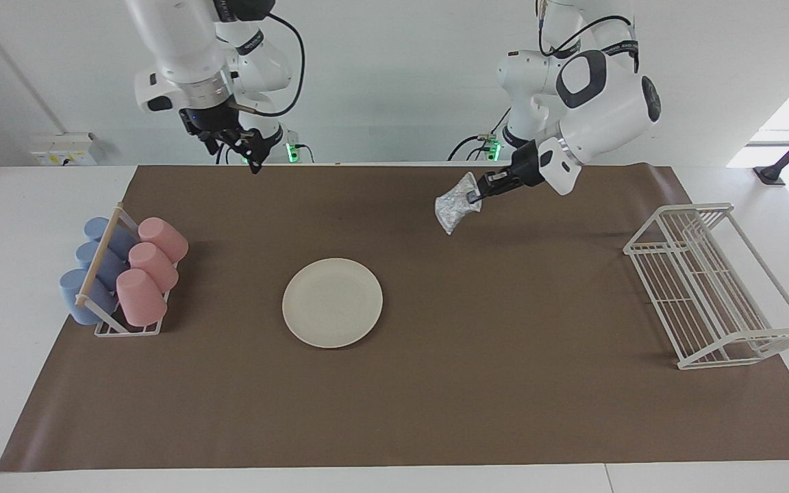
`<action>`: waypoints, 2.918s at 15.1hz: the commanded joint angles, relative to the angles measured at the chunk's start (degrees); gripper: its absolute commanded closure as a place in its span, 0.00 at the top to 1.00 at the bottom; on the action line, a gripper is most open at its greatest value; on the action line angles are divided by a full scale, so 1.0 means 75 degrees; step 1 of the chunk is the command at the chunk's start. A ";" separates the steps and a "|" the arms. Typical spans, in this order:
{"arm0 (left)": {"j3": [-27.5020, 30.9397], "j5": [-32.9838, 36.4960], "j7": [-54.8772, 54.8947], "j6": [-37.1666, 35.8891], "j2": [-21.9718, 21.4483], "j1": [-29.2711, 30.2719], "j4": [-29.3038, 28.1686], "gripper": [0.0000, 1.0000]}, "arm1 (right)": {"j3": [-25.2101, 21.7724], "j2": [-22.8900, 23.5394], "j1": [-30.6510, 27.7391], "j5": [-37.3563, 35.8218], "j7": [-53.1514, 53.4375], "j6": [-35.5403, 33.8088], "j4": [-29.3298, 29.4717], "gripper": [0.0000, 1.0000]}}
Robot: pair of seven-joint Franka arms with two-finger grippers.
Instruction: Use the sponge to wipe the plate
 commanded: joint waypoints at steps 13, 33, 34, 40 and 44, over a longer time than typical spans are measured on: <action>-0.0133 0.9084 -0.0221 -0.2843 0.1588 0.0061 0.3277 0.00 | -0.1096 0.0963 0.0408 -0.0164 -0.3728 0.0596 0.0893 1.00; -0.0097 1.2454 -0.2565 -0.0453 0.2516 0.0858 0.1495 0.00 | -0.1612 0.0564 0.0467 -0.0105 -0.4044 0.0372 0.0564 1.00; -0.0109 1.2454 -0.2565 -0.0453 0.2516 0.0835 0.1495 0.00 | -0.1612 0.0564 0.0467 -0.0105 -0.4044 0.0372 0.0564 1.00; -0.0121 1.2360 -0.2518 -0.0242 0.2528 0.0835 0.1531 0.96 | -0.1612 0.0564 0.0479 -0.0105 -0.4033 0.0372 0.0576 1.00; -0.0121 1.2337 -0.2506 -0.0253 0.2528 0.0811 0.1542 1.00 | -0.1600 0.0564 0.0479 -0.0105 -0.4033 0.0384 0.0576 1.00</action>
